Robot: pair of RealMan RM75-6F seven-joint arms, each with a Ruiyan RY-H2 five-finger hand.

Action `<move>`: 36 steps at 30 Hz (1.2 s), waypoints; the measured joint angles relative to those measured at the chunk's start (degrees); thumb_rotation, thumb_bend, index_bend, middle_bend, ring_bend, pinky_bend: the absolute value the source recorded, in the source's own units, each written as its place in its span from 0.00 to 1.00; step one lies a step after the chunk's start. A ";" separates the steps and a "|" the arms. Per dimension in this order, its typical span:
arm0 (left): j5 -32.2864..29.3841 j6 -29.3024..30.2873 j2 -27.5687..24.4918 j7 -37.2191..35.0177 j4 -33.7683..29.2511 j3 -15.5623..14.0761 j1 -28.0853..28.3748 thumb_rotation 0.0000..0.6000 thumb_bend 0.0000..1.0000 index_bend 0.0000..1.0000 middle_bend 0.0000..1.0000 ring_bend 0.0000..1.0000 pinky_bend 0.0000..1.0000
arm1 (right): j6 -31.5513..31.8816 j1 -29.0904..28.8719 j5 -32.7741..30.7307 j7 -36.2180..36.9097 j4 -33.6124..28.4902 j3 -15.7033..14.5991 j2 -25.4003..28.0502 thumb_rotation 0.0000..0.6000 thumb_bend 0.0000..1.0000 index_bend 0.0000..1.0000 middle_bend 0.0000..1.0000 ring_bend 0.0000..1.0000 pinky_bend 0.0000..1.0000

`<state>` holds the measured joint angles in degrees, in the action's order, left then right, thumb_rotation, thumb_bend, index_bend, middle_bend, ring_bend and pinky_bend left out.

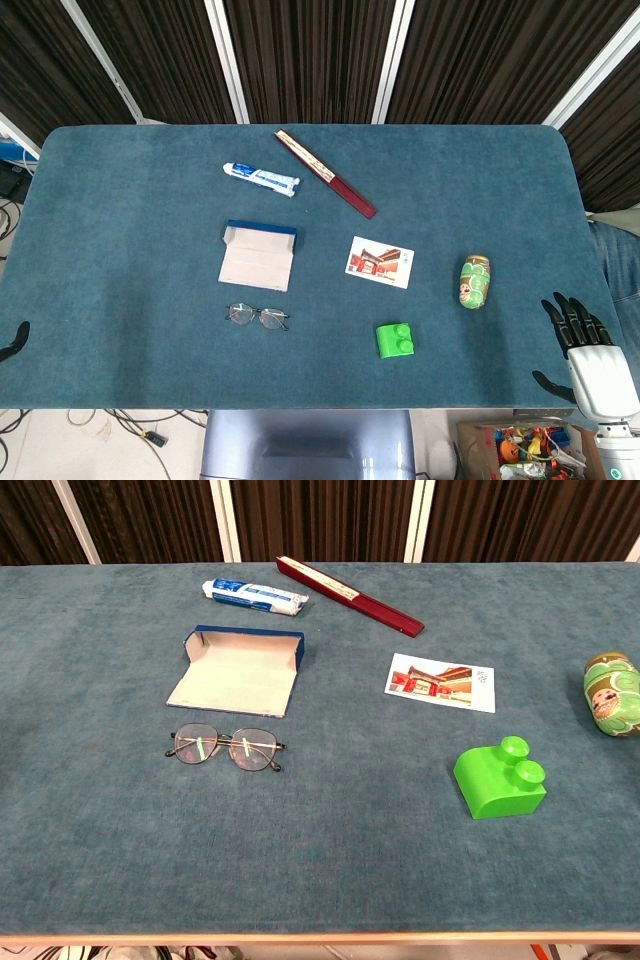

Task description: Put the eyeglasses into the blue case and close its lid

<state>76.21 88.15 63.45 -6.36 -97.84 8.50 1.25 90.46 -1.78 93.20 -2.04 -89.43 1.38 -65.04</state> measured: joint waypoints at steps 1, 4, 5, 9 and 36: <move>0.14 0.14 0.04 0.14 -0.07 -0.06 -0.06 1.00 0.29 0.10 0.00 0.00 0.00 | 0.07 0.02 0.00 0.17 0.02 0.02 0.07 1.00 0.09 0.00 0.00 0.03 0.18; 0.46 0.38 0.17 0.47 -0.22 -0.25 -0.16 1.00 0.29 0.10 0.00 0.00 0.00 | 0.34 0.10 0.09 0.74 0.12 0.03 0.26 1.00 0.09 0.00 0.00 0.03 0.18; 0.51 0.38 0.24 0.61 -0.27 -0.32 -0.17 1.00 0.29 0.10 0.00 0.00 0.00 | 0.34 0.11 0.15 0.90 0.21 0.00 0.32 1.00 0.09 0.00 0.00 0.03 0.18; 0.90 0.32 0.38 1.13 -0.31 -0.58 -0.13 1.00 0.29 0.10 0.00 0.00 0.00 | 0.18 0.02 0.33 0.97 0.31 -0.10 0.35 1.00 0.09 0.00 0.00 0.03 0.18; 5.94 -2.21 -0.58 -1.22 -0.37 -2.78 0.96 1.00 0.26 0.10 0.00 0.00 0.00 | -0.22 0.18 -0.27 0.74 -0.47 -0.17 0.60 1.00 0.09 0.00 0.00 0.03 0.18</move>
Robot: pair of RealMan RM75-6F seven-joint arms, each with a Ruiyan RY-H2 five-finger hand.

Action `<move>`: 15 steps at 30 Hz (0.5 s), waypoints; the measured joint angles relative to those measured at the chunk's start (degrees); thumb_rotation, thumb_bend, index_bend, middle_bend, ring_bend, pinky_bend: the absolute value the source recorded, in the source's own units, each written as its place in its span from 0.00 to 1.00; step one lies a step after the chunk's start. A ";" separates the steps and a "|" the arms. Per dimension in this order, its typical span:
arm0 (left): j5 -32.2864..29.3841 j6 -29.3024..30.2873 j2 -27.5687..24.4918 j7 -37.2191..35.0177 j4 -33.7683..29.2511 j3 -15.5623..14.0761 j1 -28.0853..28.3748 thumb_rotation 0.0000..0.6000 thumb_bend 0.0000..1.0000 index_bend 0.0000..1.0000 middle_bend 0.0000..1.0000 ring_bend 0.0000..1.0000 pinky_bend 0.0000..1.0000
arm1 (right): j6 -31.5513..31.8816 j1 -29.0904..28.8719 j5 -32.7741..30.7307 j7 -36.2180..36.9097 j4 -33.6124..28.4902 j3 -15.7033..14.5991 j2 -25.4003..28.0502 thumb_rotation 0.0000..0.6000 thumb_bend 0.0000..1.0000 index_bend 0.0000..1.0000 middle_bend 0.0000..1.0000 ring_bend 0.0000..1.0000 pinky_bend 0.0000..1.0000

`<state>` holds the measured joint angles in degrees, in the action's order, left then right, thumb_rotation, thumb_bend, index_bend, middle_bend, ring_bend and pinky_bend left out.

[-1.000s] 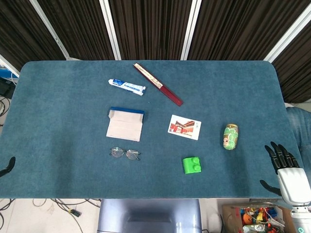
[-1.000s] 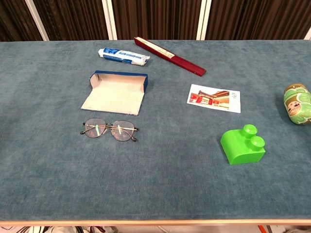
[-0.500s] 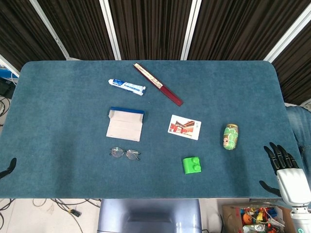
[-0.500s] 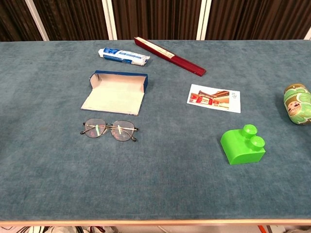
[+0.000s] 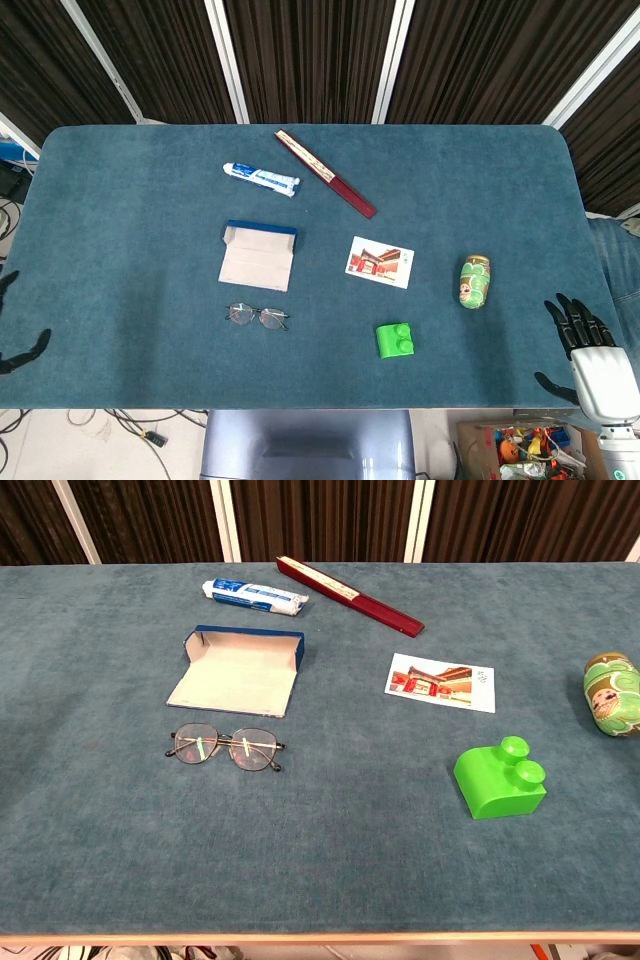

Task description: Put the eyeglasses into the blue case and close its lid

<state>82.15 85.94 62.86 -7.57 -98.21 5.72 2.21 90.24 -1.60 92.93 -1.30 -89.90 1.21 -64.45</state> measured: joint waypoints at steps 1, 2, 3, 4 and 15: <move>0.97 -0.89 -0.34 -0.33 -0.12 -0.35 0.43 1.00 0.25 0.10 0.00 0.00 0.00 | -0.05 -0.02 0.00 0.01 -0.08 0.00 0.03 1.00 0.09 0.00 0.00 0.03 0.18; 2.07 -2.16 -0.75 -0.38 -0.39 -0.62 1.25 1.00 0.24 0.10 0.00 0.00 0.00 | -0.03 -0.03 0.07 0.05 -0.22 -0.02 0.11 1.00 0.09 0.00 0.00 0.03 0.18; 2.58 -3.01 -0.96 -0.03 -0.65 -0.68 1.95 1.00 0.23 0.10 0.00 0.00 0.00 | 0.01 -0.01 0.11 0.11 -0.24 -0.05 0.15 1.00 0.09 0.00 0.00 0.03 0.18; 2.94 -3.88 -1.10 0.94 -1.07 -0.63 2.81 1.00 0.22 0.10 0.00 0.00 0.00 | 0.03 0.01 0.15 0.18 -0.24 -0.08 0.16 1.00 0.09 0.00 0.00 0.03 0.18; -3.86 -19.21 2.64 24.52 -9.21 4.14 16.94 1.00 0.21 0.24 0.00 0.00 0.00 | -0.73 -0.07 -0.70 0.67 -0.44 -0.01 0.31 1.00 0.09 0.00 0.00 0.03 0.18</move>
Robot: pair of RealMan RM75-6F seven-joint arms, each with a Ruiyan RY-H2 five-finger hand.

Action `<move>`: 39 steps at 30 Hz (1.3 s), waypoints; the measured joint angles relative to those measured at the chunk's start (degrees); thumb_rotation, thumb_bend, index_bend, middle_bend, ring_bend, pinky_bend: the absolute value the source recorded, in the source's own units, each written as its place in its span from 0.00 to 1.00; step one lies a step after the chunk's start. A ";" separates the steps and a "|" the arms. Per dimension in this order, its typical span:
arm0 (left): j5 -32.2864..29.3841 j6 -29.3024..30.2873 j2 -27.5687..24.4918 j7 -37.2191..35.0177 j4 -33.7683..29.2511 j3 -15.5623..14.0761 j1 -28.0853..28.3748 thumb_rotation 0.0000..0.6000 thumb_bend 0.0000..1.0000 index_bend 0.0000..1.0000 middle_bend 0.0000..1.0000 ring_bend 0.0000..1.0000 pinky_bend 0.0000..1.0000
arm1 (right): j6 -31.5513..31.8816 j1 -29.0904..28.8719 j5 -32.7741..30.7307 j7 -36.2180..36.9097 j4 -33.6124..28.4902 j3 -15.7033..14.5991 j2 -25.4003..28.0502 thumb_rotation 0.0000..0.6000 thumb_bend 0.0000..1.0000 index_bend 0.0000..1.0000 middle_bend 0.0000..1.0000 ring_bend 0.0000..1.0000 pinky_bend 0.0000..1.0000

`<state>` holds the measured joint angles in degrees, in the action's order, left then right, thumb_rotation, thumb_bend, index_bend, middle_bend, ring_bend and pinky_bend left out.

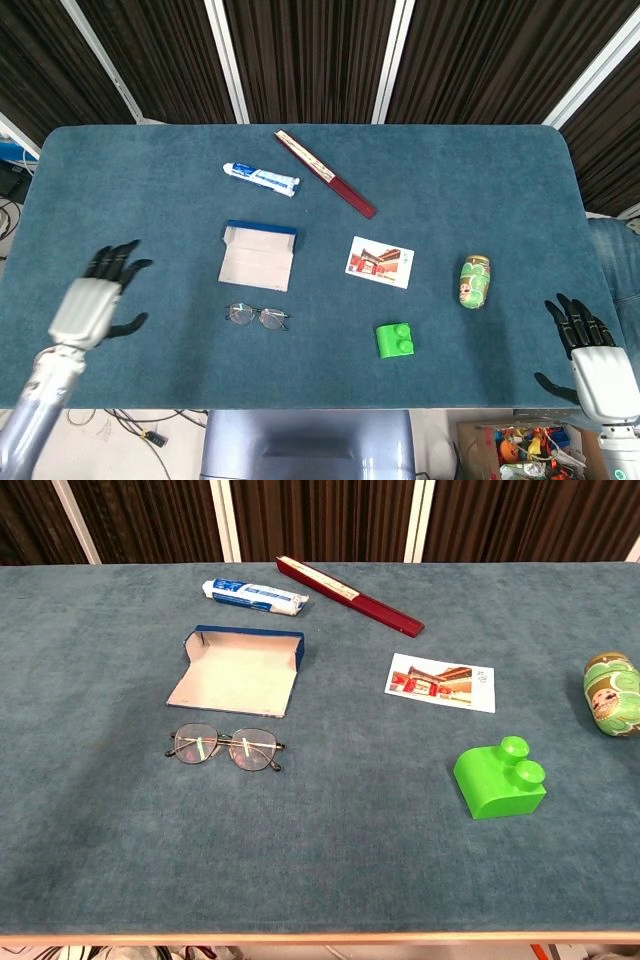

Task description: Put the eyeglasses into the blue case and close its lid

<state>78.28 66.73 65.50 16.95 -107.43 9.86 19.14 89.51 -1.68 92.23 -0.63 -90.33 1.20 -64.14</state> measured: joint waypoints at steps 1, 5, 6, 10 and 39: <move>-2.43 -1.34 1.24 2.96 -0.50 0.73 1.66 1.00 0.21 0.25 0.00 0.00 0.00 | -0.13 -0.03 -0.11 0.03 -0.02 0.02 0.01 1.00 0.09 0.00 0.00 0.03 0.18; -12.05 -4.75 5.44 10.61 -1.59 2.77 6.92 1.00 0.22 0.31 0.00 0.00 0.00 | -0.60 -0.16 -0.48 -0.06 -0.20 0.08 0.04 1.00 0.09 0.00 0.00 0.03 0.18; -14.36 -5.41 6.52 12.13 -1.70 3.17 8.28 1.00 0.22 0.32 0.00 0.00 0.00 | -0.66 -0.17 -0.53 -0.08 -0.25 0.08 0.04 1.00 0.09 0.00 0.00 0.03 0.18; -23.59 -7.63 12.08 17.68 -1.39 4.55 14.74 1.00 0.22 0.38 0.00 0.00 0.00 | -0.85 -0.20 -0.78 -0.14 -0.37 0.13 0.05 1.00 0.09 0.00 0.00 0.03 0.18; -37.83 -6.72 25.91 25.75 10.00 0.66 26.98 1.00 0.26 0.47 0.03 0.00 0.00 | -2.19 -0.45 -2.19 1.35 -1.24 0.34 0.88 1.00 0.10 0.00 0.00 0.03 0.18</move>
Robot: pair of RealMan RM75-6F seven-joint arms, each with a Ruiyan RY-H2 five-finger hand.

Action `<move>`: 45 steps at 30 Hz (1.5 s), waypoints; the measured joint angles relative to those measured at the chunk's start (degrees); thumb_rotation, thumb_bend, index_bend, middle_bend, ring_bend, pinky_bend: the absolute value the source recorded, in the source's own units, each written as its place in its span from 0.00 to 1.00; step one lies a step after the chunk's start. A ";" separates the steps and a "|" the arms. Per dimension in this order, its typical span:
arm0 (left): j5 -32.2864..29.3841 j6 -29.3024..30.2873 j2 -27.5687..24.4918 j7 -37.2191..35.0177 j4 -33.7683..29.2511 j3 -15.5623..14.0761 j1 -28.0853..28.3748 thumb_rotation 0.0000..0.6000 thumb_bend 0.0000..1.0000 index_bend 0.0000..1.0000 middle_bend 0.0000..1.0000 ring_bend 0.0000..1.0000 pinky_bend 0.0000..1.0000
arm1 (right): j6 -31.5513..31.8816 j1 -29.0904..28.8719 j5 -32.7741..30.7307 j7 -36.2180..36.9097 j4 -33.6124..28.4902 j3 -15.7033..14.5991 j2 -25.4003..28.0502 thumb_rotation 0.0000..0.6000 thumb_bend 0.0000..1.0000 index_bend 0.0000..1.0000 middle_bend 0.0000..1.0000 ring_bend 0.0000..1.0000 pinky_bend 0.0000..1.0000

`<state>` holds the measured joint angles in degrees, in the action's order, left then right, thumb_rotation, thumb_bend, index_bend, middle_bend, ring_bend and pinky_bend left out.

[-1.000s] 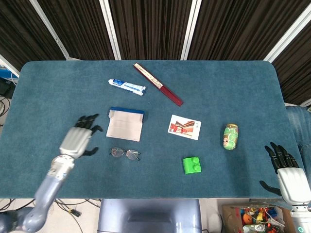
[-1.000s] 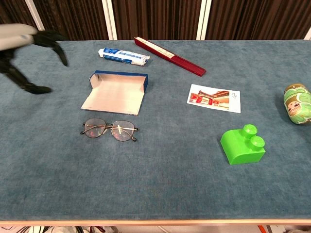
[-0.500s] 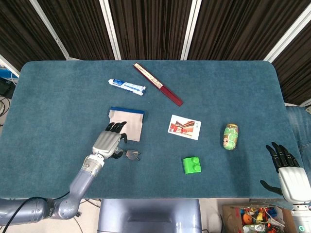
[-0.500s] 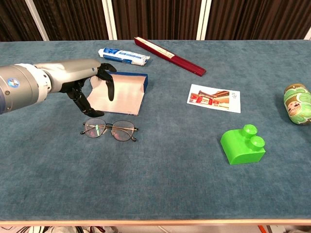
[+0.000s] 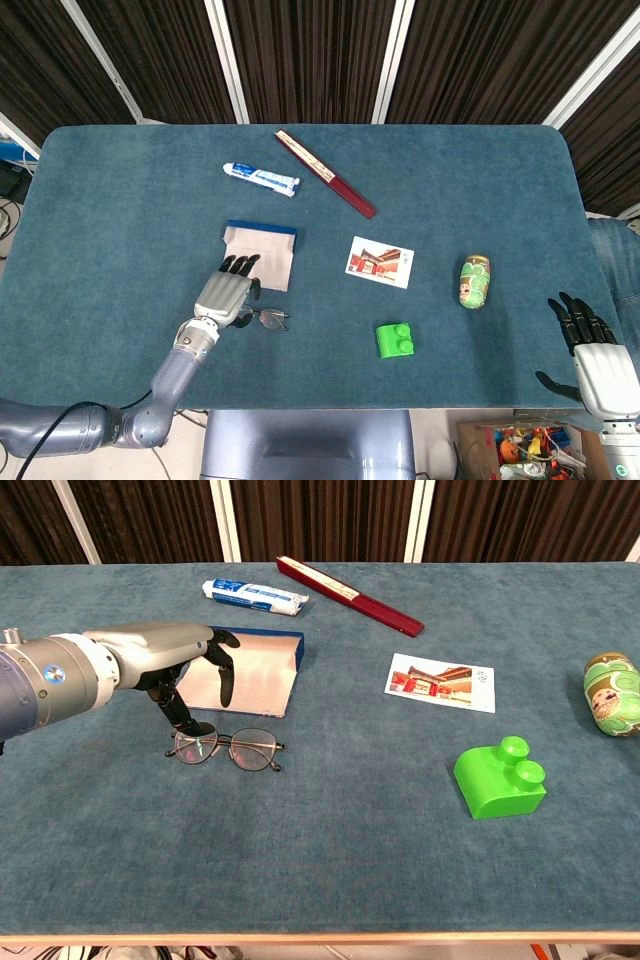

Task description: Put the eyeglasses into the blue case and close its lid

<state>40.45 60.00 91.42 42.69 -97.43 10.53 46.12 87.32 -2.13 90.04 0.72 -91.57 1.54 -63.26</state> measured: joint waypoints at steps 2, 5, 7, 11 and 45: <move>-0.27 0.10 0.51 0.06 0.83 -0.24 0.25 1.00 0.27 0.47 0.03 0.00 0.00 | -0.08 -0.02 -0.06 0.04 -0.03 0.00 0.04 1.00 0.10 0.00 0.00 0.03 0.18; -0.80 -0.13 1.14 0.06 1.83 -0.51 0.66 1.00 0.28 0.47 0.03 0.00 0.00 | -0.15 -0.03 -0.10 0.06 -0.09 -0.01 0.08 1.00 0.10 0.00 0.00 0.03 0.18; -1.00 -0.31 1.52 0.16 2.44 -0.76 0.93 1.00 0.29 0.47 0.03 0.00 0.00 | -0.18 -0.03 -0.11 0.05 -0.10 -0.02 0.11 1.00 0.10 0.00 0.00 0.03 0.18; -1.35 -0.78 2.45 0.15 3.70 -1.09 1.57 1.00 0.31 0.47 0.03 0.00 0.00 | -0.25 -0.04 -0.16 0.07 -0.16 -0.01 0.16 1.00 0.10 0.00 0.00 0.03 0.18; -0.22 2.08 5.72 4.71 6.78 -3.87 3.99 1.00 0.34 0.53 0.03 0.00 0.00 | -0.84 -0.16 -0.72 0.54 -0.56 0.05 0.60 1.00 0.10 0.00 0.00 0.03 0.18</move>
<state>40.23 62.08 97.14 47.40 -90.65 6.66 50.11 86.48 -2.29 89.32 1.27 -92.13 1.59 -62.65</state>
